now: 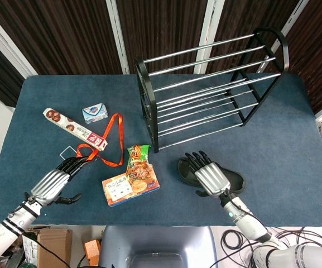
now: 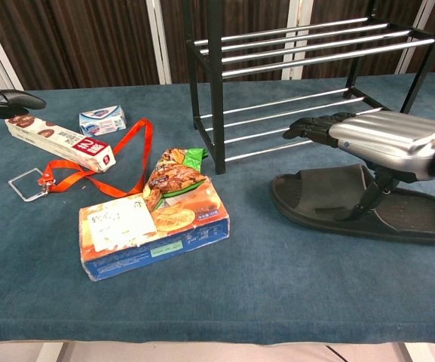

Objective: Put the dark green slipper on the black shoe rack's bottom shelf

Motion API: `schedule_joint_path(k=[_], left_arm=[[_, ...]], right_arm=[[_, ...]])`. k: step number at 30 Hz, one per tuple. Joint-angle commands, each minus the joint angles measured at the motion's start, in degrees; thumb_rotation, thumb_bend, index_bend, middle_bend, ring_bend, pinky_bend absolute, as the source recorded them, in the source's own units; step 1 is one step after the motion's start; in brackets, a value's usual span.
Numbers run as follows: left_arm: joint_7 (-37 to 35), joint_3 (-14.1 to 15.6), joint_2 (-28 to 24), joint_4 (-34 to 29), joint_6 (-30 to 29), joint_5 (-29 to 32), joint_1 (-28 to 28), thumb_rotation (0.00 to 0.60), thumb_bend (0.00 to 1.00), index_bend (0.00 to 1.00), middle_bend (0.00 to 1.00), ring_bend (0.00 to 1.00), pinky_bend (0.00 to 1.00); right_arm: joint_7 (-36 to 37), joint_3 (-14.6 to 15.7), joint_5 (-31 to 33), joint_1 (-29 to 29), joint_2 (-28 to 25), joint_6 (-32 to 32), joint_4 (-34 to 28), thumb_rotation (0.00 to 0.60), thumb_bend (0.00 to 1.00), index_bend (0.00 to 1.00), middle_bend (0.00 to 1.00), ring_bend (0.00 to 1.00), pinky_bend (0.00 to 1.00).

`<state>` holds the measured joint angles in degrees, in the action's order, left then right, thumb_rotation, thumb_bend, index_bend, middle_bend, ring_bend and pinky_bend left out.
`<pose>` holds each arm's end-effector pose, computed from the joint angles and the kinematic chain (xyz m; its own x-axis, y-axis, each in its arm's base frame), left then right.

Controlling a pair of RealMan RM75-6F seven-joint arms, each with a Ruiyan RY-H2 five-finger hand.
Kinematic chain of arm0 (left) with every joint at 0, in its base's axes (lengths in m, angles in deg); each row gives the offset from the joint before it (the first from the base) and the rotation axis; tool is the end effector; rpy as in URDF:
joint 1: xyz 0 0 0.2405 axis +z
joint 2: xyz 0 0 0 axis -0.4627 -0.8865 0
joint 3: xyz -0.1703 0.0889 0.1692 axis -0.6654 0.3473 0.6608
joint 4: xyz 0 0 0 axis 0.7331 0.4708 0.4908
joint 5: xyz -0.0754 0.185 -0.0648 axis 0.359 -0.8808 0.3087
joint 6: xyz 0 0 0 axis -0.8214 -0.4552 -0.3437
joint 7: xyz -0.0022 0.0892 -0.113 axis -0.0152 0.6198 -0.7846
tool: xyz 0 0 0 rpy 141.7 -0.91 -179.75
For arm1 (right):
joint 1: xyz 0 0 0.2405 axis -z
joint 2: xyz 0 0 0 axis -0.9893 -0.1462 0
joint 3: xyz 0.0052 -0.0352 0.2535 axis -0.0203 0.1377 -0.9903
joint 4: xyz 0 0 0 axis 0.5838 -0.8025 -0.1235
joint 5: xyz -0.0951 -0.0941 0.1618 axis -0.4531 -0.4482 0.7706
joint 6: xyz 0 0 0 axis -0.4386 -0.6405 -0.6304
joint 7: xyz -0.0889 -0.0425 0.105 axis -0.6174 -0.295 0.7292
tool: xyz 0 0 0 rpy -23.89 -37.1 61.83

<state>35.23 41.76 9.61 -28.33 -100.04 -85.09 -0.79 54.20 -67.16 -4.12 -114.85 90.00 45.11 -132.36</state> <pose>-0.2216 0.2593 0.1154 0.2730 0.3914 0.8788 0.9103 -0.4006 -0.1044 -0.1652 -0.2763 0.0011 0.6028 -0.2141 0.7686 -0.7463 -0.4919 0.4483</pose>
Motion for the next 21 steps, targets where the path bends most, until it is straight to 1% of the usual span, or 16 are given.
schedule_joint_path(k=[1, 3, 5, 8, 11, 13, 14, 16, 19, 21], left_arm=[[1.13, -0.16, 0.15, 0.31, -0.72, 0.98, 0.56, 0.6, 0.31, 0.0, 0.0, 0.0, 0.02], [4.54, -0.04, -0.12, 0.62, -2.21, 1.59, 1.76, 0.6, 0.31, 0.0, 0.0, 0.0, 0.02], [6.57, 0.7, -1.04, 0.22, -4.32, 1.28, 3.42, 0.6, 0.31, 0.0, 0.0, 0.0, 0.03], [6.51, 3.37, -3.36, 0.49, -9.81, -2.49, 7.06, 0.6, 0.31, 0.0, 0.0, 0.0, 0.03], [7.21, 5.71, -3.8, 3.37, -15.23, -5.7, 10.84, 0.6, 0.31, 0.0, 0.0, 0.0, 0.03], [8.25, 7.35, -2.76, 7.03, -19.25, -7.83, 13.89, 0.6, 0.31, 0.0, 0.0, 0.0, 0.03], [8.09, 8.4, -1.83, 9.7, -21.83, -9.03, 15.87, 0.6, 0.31, 0.0, 0.0, 0.0, 0.03], [6.88, 9.53, 0.53, 15.11, -26.84, -10.43, 19.31, 0.6, 0.31, 0.0, 0.0, 0.0, 0.03], [4.79, 9.48, 4.5, 22.54, -33.25, -10.6, 23.31, 0.6, 0.32, 0.0, 0.0, 0.0, 0.03], [3.4, 8.5, 7.61, 27.71, -36.68, -9.41, 25.5, 0.6, 0.32, 0.0, 0.0, 0.0, 0.03]], right_arm=[[-1.18, 0.04, 1.03, 0.07, -0.21, 0.27, -0.76, 0.6, 0.05, 0.0, 0.0, 0.0, 0.0], [-2.21, 0.49, 1.42, 0.66, -0.95, 1.25, -1.66, 0.6, 0.05, 0.0, 0.0, 0.0, 0.0], [-2.72, 1.18, 1.73, 1.61, -2.38, 2.35, -3.26, 0.6, 0.05, 0.0, 0.0, 0.0, 0.0], [-2.85, 2.89, 0.74, 4.09, -5.94, 5.53, -5.29, 0.6, 0.05, 0.0, 0.0, 0.0, 0.0], [-1.32, 4.0, 0.43, 6.04, -8.63, 7.33, -5.02, 0.6, 0.05, 0.0, 0.0, 0.0, 0.0], [0.85, 4.35, 1.5, 7.18, -10.0, 7.53, -3.56, 0.6, 0.05, 0.0, 0.0, 0.0, 0.0], [2.75, 4.3, 2.96, 7.71, -10.6, 6.97, -2.42, 0.6, 0.05, 0.0, 0.0, 0.0, 0.0], [6.14, 3.83, 6.35, 8.19, -11.44, 5.0, -0.16, 0.6, 0.05, 0.0, 0.0, 0.0, 0.0], [10.09, 2.44, 10.84, 8.14, -10.83, 2.02, 4.6, 0.6, 0.05, 0.0, 0.0, 0.0, 0.0], [13.51, 1.85, 13.97, 7.37, -10.16, -2.65, 7.28, 0.6, 0.05, 0.0, 0.0, 0.0, 0.0]])
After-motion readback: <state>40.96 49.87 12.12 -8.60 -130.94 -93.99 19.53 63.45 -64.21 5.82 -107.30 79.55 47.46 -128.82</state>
